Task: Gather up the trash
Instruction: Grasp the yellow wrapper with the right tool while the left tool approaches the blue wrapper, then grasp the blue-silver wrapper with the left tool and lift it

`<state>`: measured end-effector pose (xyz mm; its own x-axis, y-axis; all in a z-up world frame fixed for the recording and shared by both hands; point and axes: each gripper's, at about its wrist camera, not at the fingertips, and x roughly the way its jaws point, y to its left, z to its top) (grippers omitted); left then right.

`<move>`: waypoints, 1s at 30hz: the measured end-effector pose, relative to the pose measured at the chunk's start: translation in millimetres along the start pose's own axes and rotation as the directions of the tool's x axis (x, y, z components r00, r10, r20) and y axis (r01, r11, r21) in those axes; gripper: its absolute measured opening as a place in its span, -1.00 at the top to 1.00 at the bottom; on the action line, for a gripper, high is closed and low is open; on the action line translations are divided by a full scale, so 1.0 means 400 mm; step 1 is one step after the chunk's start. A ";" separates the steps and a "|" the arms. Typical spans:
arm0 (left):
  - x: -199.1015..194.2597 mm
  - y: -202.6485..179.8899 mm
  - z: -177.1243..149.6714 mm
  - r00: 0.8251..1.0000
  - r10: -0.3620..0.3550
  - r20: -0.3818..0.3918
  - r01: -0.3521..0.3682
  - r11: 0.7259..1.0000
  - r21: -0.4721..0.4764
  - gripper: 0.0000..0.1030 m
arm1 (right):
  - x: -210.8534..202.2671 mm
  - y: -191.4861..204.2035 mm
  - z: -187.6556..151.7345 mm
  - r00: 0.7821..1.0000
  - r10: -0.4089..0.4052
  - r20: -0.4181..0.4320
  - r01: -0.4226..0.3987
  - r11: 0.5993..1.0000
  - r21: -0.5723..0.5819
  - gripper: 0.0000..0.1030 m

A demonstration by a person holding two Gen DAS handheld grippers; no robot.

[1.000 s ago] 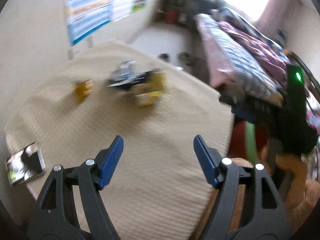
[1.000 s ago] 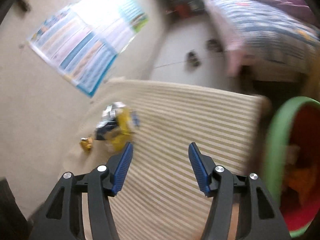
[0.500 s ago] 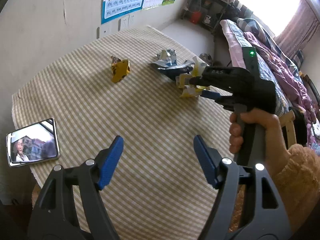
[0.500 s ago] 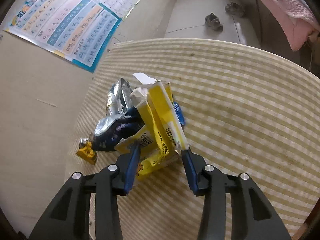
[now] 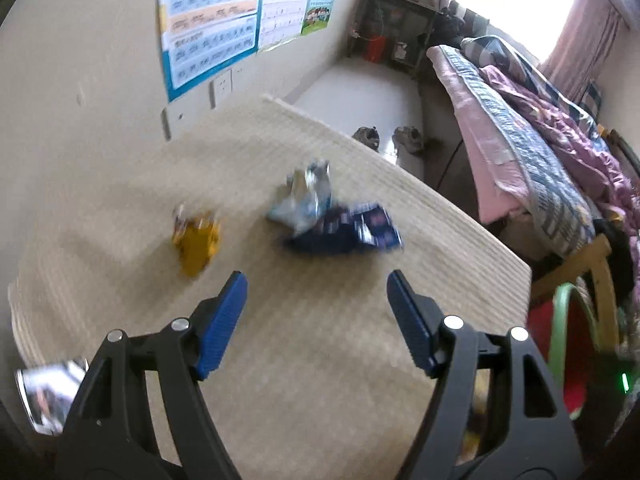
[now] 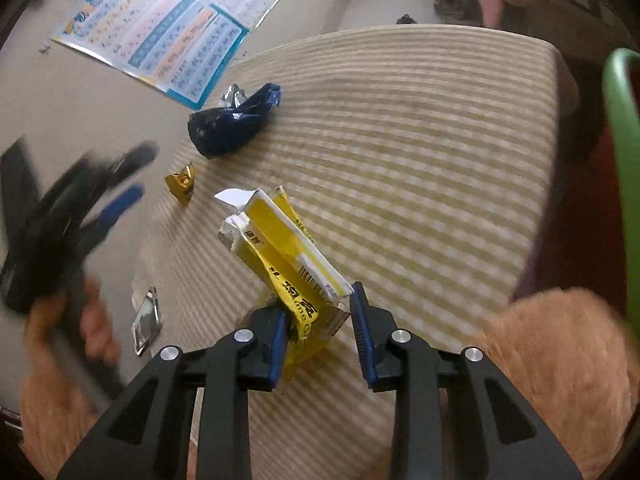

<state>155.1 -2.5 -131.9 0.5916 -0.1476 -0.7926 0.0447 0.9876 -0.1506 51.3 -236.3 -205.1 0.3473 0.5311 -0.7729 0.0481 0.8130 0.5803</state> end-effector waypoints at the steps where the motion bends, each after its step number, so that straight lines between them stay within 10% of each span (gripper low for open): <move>1: 0.022 -0.008 0.022 1.000 0.000 0.002 0.000 1.000 0.013 -0.34 | -0.006 0.002 0.002 1.000 0.000 0.017 0.000 1.000 -0.006 0.44; 7: 0.147 -0.032 0.089 0.996 0.061 -0.066 -0.055 0.995 0.085 -0.16 | 0.010 0.031 -0.001 0.999 -0.026 0.042 0.030 0.994 -0.104 0.44; 11: 0.180 -0.034 0.074 0.988 0.051 -0.149 -0.036 0.995 0.096 0.71 | 0.015 0.041 -0.004 0.999 -0.027 0.042 0.032 0.991 -0.132 0.43; 30: -0.113 0.015 -0.214 0.988 0.003 -0.153 -0.005 1.000 -0.015 0.81 | -0.005 0.021 -0.014 0.998 -0.028 0.058 0.034 0.994 -0.102 0.44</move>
<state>59.7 5.7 -147.5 0.4620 -0.1512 -0.8739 0.0298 0.9874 -0.1551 45.6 -229.2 -200.3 0.3997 0.4935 -0.7724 -0.0364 0.8505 0.5246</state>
